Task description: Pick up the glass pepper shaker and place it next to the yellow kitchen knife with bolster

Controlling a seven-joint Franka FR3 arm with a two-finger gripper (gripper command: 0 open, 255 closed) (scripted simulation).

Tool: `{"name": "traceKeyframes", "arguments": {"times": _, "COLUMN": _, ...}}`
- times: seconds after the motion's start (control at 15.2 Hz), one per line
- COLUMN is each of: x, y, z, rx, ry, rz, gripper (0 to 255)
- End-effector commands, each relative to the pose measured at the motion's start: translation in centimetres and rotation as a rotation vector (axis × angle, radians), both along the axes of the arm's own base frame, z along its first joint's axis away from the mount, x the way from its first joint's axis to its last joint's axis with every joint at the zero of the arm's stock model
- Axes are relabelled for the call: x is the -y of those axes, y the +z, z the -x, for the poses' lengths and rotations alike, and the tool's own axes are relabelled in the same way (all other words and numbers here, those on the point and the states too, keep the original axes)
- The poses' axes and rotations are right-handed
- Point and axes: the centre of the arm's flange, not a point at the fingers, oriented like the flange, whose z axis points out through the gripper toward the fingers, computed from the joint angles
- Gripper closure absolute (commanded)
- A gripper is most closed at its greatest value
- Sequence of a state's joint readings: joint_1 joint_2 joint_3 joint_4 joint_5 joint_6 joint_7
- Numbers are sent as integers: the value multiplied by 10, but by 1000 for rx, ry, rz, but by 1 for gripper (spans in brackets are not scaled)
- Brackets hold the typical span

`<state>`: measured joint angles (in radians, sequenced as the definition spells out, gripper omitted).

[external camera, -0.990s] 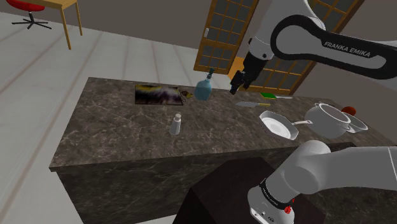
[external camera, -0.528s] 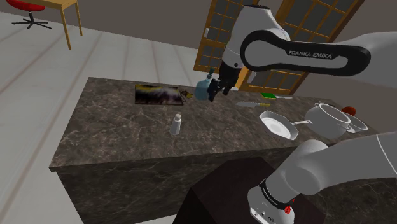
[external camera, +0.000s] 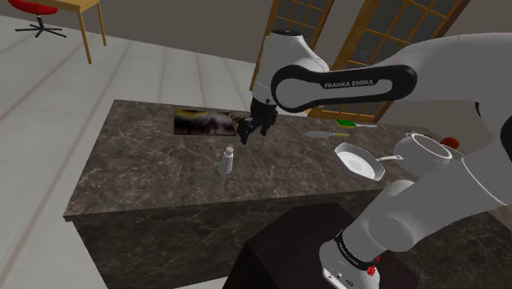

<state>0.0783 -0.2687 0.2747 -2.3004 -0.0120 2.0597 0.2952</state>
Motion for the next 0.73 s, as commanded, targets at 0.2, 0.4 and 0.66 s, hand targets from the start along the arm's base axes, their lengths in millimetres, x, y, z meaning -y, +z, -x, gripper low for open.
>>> {"name": "traceKeyframes", "arguments": {"times": 0.2, "x": -43, "y": -42, "z": -32, "rx": -13, "ry": 9, "rz": -1, "gripper": 0}}
{"name": "traceKeyframes", "arguments": {"times": 0.4, "x": -51, "y": -56, "z": -39, "rx": -16, "ry": 11, "rz": -2, "gripper": 0}}
{"name": "traceKeyframes", "arguments": {"times": 0.66, "x": -50, "y": -77, "z": -39, "rx": -16, "ry": 11, "rz": -2, "gripper": 0}}
